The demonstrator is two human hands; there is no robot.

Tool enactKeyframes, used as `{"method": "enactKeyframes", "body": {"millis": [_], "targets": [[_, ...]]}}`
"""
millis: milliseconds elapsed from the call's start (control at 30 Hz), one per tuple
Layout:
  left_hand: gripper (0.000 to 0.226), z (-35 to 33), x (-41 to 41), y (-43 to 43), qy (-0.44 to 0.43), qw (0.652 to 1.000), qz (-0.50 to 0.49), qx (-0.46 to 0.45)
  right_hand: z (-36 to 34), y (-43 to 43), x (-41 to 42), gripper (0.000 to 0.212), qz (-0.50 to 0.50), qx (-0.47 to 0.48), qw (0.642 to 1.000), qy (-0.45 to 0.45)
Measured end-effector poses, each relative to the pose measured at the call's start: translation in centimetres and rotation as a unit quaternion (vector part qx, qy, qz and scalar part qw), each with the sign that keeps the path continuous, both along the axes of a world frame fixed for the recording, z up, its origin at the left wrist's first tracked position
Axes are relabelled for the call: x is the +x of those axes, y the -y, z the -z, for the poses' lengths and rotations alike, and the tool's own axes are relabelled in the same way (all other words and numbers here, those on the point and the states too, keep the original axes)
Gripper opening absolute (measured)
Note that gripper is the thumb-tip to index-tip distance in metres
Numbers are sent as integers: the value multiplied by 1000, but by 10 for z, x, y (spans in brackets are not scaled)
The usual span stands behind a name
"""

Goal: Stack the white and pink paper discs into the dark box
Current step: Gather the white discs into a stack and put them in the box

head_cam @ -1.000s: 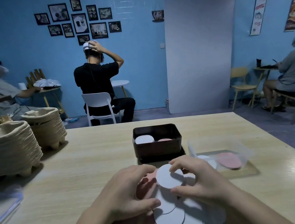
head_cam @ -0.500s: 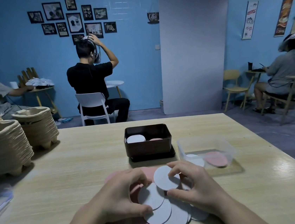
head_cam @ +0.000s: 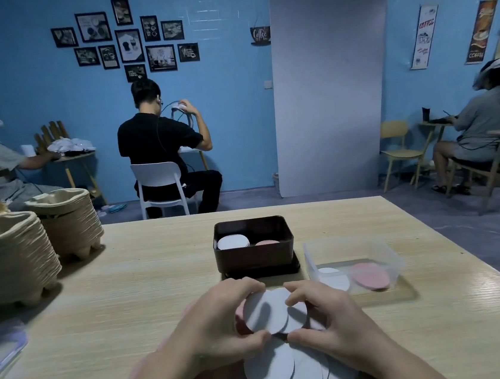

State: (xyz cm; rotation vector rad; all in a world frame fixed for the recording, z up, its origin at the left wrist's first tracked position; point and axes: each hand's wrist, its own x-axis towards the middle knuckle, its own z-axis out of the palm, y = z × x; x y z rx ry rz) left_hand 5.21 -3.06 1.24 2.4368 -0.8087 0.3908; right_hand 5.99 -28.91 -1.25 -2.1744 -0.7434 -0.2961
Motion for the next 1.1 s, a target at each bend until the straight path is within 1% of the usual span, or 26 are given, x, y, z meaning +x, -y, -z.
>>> {"method": "enactKeyframes", "body": {"millis": [100, 200, 367, 500, 600, 767, 933, 1100], "targets": [[55, 4, 1, 9, -3, 1000, 12, -2, 2, 0, 2, 42, -10, -3, 1000, 9], [57, 7, 3, 13, 0, 1000, 26, -7, 2, 0, 3, 39, -18, -16, 999, 21], [70, 13, 2, 10, -3, 999, 20, -34, 1, 0, 3, 29, -25, -3, 1000, 19], [58, 17, 0, 3, -9, 998, 2, -55, 1, 0, 1, 29, -28, 42, 999, -13], [53, 19, -1, 2, -2, 998, -4, -67, -1, -1, -2, 28, -34, 58, 998, -20], [53, 20, -2, 10, 5, 998, 11, -55, -4, -3, -4, 36, -54, 81, 994, -39], [59, 20, -4, 9, -2, 998, 3, -59, -5, -3, -4, 31, -59, 88, 994, -28], [56, 18, -4, 10, -15, 997, 10, -77, -4, -1, -4, 32, -52, 78, 995, -18]]}}
